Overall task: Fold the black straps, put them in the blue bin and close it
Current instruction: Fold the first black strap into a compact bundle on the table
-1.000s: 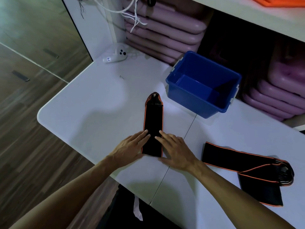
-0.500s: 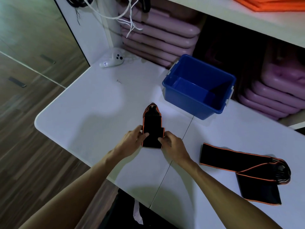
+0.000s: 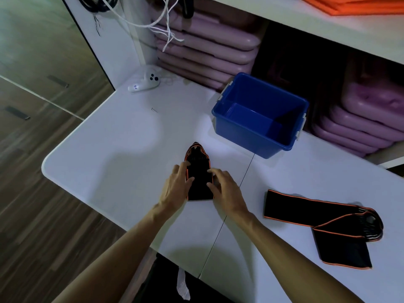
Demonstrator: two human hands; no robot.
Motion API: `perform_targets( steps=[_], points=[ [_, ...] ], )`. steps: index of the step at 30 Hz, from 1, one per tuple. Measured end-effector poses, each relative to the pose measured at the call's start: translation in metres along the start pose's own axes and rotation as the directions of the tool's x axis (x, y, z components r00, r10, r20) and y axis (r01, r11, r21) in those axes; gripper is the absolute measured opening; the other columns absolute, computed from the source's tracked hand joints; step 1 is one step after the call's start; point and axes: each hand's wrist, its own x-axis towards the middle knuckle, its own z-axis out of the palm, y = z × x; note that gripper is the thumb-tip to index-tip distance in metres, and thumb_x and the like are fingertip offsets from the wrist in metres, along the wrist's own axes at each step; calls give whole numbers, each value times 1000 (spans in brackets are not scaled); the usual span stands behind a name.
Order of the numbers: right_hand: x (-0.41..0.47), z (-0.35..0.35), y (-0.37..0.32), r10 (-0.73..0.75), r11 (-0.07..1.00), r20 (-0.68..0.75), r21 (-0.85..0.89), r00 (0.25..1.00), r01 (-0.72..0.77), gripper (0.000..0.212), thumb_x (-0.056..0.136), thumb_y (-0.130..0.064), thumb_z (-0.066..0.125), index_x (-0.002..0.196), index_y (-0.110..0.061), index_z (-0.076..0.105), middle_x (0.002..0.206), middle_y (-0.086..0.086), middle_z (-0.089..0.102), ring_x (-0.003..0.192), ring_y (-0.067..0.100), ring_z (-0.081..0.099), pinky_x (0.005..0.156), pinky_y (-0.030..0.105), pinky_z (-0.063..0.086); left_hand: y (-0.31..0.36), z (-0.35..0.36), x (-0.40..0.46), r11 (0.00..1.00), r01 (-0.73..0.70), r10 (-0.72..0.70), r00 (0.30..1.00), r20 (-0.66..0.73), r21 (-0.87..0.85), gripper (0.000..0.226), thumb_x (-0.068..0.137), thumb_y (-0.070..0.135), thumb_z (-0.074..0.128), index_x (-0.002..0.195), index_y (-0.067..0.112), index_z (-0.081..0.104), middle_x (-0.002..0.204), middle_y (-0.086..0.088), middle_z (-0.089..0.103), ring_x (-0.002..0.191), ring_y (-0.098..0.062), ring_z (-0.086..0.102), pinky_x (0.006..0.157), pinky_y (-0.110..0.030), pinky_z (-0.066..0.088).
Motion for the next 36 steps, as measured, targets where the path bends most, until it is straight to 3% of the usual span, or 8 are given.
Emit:
perform_targets(
  steps=[5,7,14,21,25,29,32,36],
  points=[
    [-1,-14,23,-212,929,205,-260,955,262,43,99,-34,49,142,-31,48,152,-4,31,124,21,42,100,38,46,-5,-13,-12,895,-344,322,939,122,284,42,83,6,56,123,21,54,132,-9,46,104,-31,54,55,-37,51],
    [0,-22,31,-226,883,309,-334,924,328,59,93,-48,52,148,-37,35,159,-5,19,130,22,35,103,40,42,-16,-19,-20,859,-428,378,900,216,280,49,83,13,54,132,20,49,142,-10,42,116,-31,52,66,-36,53],
    [6,-18,42,-324,719,368,-503,872,480,69,91,-45,58,152,-34,26,162,3,15,120,28,44,84,43,52,-25,-20,-32,890,-411,333,882,334,198,74,82,42,67,142,16,32,148,-9,20,119,-29,50,80,-39,56],
    [9,-26,38,-356,710,400,-471,844,523,60,95,-50,27,149,-27,36,162,3,20,117,26,46,78,40,51,-16,-17,-33,880,-441,407,892,198,175,47,89,32,53,127,6,47,134,-17,45,117,-30,53,90,-34,50],
    [12,-30,22,-206,928,398,-210,894,307,47,101,-50,29,143,-31,40,150,-8,42,121,14,46,92,35,44,-8,-21,-28,943,-331,330,940,89,-4,34,93,30,47,119,7,51,108,-9,61,98,-27,58,85,-30,44],
    [28,-29,-3,-48,999,252,33,967,41,22,103,-42,37,112,-26,50,87,-12,63,79,4,61,68,33,50,-3,-23,-13,990,-62,65,998,15,-129,32,95,48,38,97,18,48,70,1,61,64,-24,57,59,-38,45],
    [43,-17,-12,19,993,189,115,982,-41,28,103,-41,41,112,-18,53,95,0,66,84,12,66,71,35,56,1,-19,-1,977,96,-99,995,-7,-191,32,97,44,40,94,14,49,62,4,59,54,-20,57,54,-38,43],
    [53,-8,-15,82,984,164,143,983,-106,31,101,-37,48,122,-15,54,117,2,52,102,11,55,73,1,43,-2,-9,3,962,172,-193,978,-82,-211,28,96,38,46,109,12,50,97,-2,56,81,-25,59,71,-38,48]
  ],
)
